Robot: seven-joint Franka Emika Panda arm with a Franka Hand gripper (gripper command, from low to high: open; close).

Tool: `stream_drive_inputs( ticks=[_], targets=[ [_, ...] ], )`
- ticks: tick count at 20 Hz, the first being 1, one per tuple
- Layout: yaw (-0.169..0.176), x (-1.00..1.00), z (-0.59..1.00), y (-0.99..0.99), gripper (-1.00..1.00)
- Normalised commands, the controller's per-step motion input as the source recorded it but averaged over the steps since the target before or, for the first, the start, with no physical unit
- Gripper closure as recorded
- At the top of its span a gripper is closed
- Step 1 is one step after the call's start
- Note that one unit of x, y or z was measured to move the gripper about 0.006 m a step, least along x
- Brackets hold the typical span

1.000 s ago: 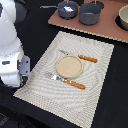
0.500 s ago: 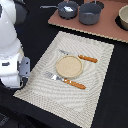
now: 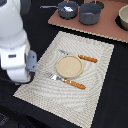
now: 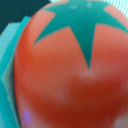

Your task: Place the pan onto the stove and place the fish and sausage into the pan.

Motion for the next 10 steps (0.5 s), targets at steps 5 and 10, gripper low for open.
stream_drive_inputs(
  ticks=[5,10],
  targets=[
    [0.0,0.0,0.66,0.96,1.0],
    [0.0,0.0,0.46,0.97,1.0]
  ],
)
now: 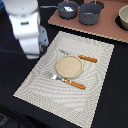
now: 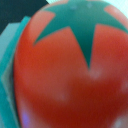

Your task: Place the pan onto the stove and place the fish and sausage into the pan.

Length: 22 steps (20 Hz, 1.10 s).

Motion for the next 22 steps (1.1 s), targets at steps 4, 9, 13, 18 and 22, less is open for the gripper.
stream_drive_inputs(
  ticks=[4,9,13,18,22],
  targets=[
    [0.0,0.02,0.18,1.0,1.0],
    [0.0,0.02,0.08,1.0,1.0],
    [0.0,0.03,0.05,1.0,1.0],
    [0.0,0.03,0.03,1.0,1.0],
    [0.0,0.03,0.02,1.0,1.0]
  ],
)
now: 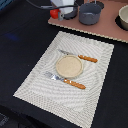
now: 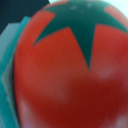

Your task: Place the pan onto the stove and place the fish and sausage into the pan.

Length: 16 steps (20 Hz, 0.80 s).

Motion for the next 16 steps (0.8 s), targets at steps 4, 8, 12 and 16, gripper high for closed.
stream_drive_inputs(
  ticks=[4,8,12,16],
  targets=[
    [0.0,0.0,0.0,0.98,1.0],
    [0.0,0.0,0.0,0.97,1.0],
    [-0.001,0.07,-0.01,0.95,1.0],
    [-0.035,0.19,-0.1,0.86,1.0]
  ],
)
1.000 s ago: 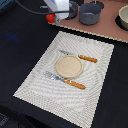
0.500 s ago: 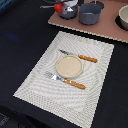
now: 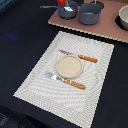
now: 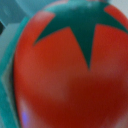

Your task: Place the pan onto the stove and place the fish and sausage into the pan.

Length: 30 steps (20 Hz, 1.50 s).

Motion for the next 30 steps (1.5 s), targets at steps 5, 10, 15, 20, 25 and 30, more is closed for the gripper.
stream_drive_inputs(
  ticks=[5,10,15,20,25,30],
  targets=[
    [-0.029,0.13,-0.08,0.6,1.0],
    [-0.016,0.01,0.07,0.22,-1.0],
    [-0.007,0.0,0.49,0.06,-1.0],
    [-0.041,0.01,0.72,0.1,-1.0],
    [-0.248,0.03,0.71,-0.23,-1.0],
    [-0.132,0.19,0.17,-0.12,-1.0]
  ],
)
